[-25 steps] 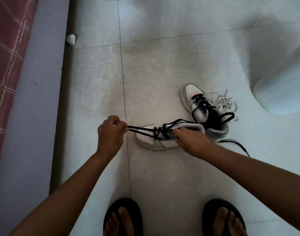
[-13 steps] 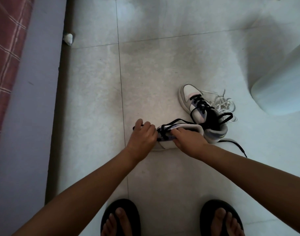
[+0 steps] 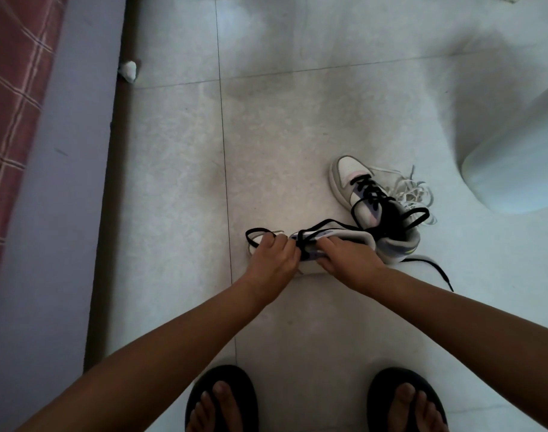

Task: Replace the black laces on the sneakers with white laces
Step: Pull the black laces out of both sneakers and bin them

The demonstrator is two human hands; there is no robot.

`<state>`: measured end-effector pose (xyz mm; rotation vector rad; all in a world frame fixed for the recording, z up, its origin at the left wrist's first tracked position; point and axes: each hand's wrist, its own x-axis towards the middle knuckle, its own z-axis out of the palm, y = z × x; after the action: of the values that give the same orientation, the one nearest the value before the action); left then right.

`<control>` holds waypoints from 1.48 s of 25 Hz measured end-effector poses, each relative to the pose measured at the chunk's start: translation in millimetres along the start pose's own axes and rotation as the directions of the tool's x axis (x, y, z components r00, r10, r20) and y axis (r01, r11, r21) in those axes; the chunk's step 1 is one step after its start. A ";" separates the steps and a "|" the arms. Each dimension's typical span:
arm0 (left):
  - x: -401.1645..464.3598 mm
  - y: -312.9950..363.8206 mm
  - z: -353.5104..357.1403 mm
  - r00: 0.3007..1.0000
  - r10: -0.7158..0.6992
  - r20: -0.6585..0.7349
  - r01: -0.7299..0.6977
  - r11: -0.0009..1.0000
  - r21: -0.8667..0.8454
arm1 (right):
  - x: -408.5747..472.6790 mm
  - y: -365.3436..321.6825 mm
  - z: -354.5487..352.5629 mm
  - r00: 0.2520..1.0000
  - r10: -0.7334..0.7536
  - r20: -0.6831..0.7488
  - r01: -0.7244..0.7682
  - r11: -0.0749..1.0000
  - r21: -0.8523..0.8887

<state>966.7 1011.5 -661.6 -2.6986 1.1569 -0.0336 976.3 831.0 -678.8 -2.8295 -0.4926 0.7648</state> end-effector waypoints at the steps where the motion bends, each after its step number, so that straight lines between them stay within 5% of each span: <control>1: -3.5 -4.0 -1.8 1.000 -0.013 -0.004 0.013 1.000 -0.002 | -0.4 0.7 -0.4 1.000 0.007 0.005 -0.007 1.000 0.028; 6: -53.6 -59.8 6.8 0.949 -0.303 -0.088 0.295 0.951 -0.094 | -1.1 8.4 0.5 0.999 0.045 -0.007 -0.044 0.994 0.101; 10: -102.5 -114.5 15.6 0.804 -0.586 0.096 0.594 0.800 -0.090 | -4.8 24.0 -0.8 0.995 0.101 -0.019 -0.099 0.991 0.088; 13: -80.3 -91.3 18.0 0.870 -0.477 0.128 0.493 0.852 -0.175 | -3.2 23.0 -1.3 0.996 0.085 -0.013 -0.084 0.992 0.094; 17: -19.4 -25.1 12.0 0.987 -0.162 0.011 0.160 0.956 -0.245 | -4.0 20.2 0.9 0.997 0.077 -0.024 -0.075 0.992 0.100; 25: 23.5 5.7 1.9 0.998 0.039 0.054 -0.040 0.999 0.001 | -5.8 16.8 2.7 0.996 0.078 -0.031 -0.075 0.992 0.103; 30: -46.8 -42.8 13.2 0.980 -0.160 0.120 0.171 0.982 -0.083 | -7.8 21.6 1.5 0.995 0.102 -0.010 -0.101 0.990 0.098; 37: -110.5 -80.0 46.2 0.801 -0.459 0.383 0.467 0.881 0.080 | -5.8 12.6 0.6 0.996 0.093 -0.017 -0.091 0.991 0.094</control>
<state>952.0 1152.9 -684.6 -2.7546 0.3664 0.4281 974.7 817.2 -679.8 -2.7864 -0.3167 0.7519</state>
